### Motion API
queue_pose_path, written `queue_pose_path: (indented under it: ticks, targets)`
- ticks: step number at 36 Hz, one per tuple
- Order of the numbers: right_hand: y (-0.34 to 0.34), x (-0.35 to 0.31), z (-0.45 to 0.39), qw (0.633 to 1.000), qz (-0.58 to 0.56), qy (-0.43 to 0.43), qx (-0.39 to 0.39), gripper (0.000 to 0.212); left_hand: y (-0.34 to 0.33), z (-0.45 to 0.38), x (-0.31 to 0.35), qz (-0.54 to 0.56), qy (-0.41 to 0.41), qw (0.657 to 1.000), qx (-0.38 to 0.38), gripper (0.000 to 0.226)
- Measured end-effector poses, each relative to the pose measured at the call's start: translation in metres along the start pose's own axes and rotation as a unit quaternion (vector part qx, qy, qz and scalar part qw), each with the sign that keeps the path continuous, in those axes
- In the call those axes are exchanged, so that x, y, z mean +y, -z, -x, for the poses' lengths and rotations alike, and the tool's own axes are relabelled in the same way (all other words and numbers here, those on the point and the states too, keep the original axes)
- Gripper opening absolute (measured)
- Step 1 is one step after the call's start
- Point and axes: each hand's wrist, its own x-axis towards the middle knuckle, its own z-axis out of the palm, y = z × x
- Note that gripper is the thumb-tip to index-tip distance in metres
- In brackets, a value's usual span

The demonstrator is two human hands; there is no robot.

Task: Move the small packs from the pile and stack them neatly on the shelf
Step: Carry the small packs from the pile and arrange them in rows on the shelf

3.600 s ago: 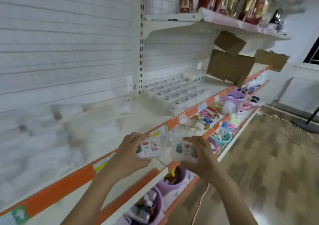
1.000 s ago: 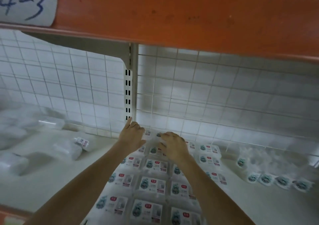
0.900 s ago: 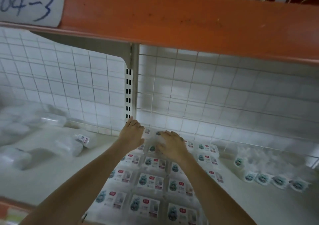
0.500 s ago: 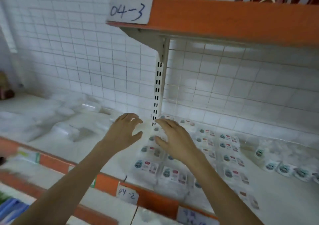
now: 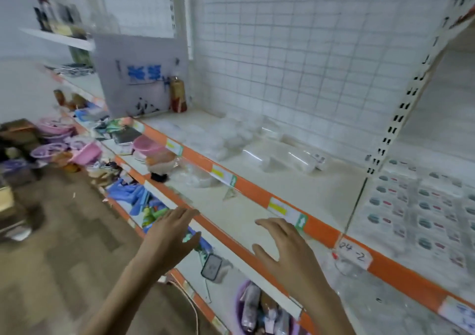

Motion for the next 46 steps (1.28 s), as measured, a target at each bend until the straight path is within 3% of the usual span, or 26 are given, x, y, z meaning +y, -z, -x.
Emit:
queue_pose_path:
  ticks: [8, 15, 20, 24, 30, 33, 37, 42, 46]
  targets:
    - [-0.052, -0.038, -0.010, 0.997, -0.012, -0.027, -0.065, 0.043, 0.008, 0.044, -0.055, 0.005, 0.033, 0.999, -0.005, 0.038]
    - [-0.054, -0.035, -0.040, 0.998, -0.021, -0.049, -0.036, 0.037, 0.006, 0.028, -0.083, 0.032, 0.039, 0.999, -0.015, 0.030]
    - [-0.042, -0.014, -0.079, 0.998, -0.019, -0.064, 0.013, 0.031, -0.002, -0.010, -0.093, 0.078, 0.026, 0.996, -0.022, 0.036]
    - [-0.027, 0.012, -0.117, 0.994, -0.006, -0.073, 0.078, 0.039, -0.011, -0.063, -0.096, 0.098, -0.015, 0.995, -0.023, 0.038]
    - [0.005, 0.059, -0.160, 0.978, 0.037, -0.156, 0.136, 0.037, -0.022, -0.159, -0.085, 0.089, -0.107, 0.989, -0.048, 0.046]
    - [0.018, 0.091, -0.172, 0.961, 0.063, -0.233, 0.137, 0.041, -0.034, -0.207, -0.076, 0.083, -0.181, 0.977, -0.075, 0.064]
    - [0.030, 0.124, -0.188, 0.935, 0.088, -0.317, 0.130, 0.049, -0.058, -0.261, -0.054, 0.092, -0.243, 0.959, -0.111, 0.055]
    - [0.028, 0.144, -0.205, 0.928, 0.094, -0.351, 0.079, 0.059, -0.080, -0.307, -0.029, 0.064, -0.292, 0.939, -0.169, 0.080]
    - [0.020, 0.151, -0.216, 0.916, 0.143, -0.369, 0.068, 0.064, -0.093, -0.338, -0.014, 0.079, -0.311, 0.924, -0.209, 0.081]
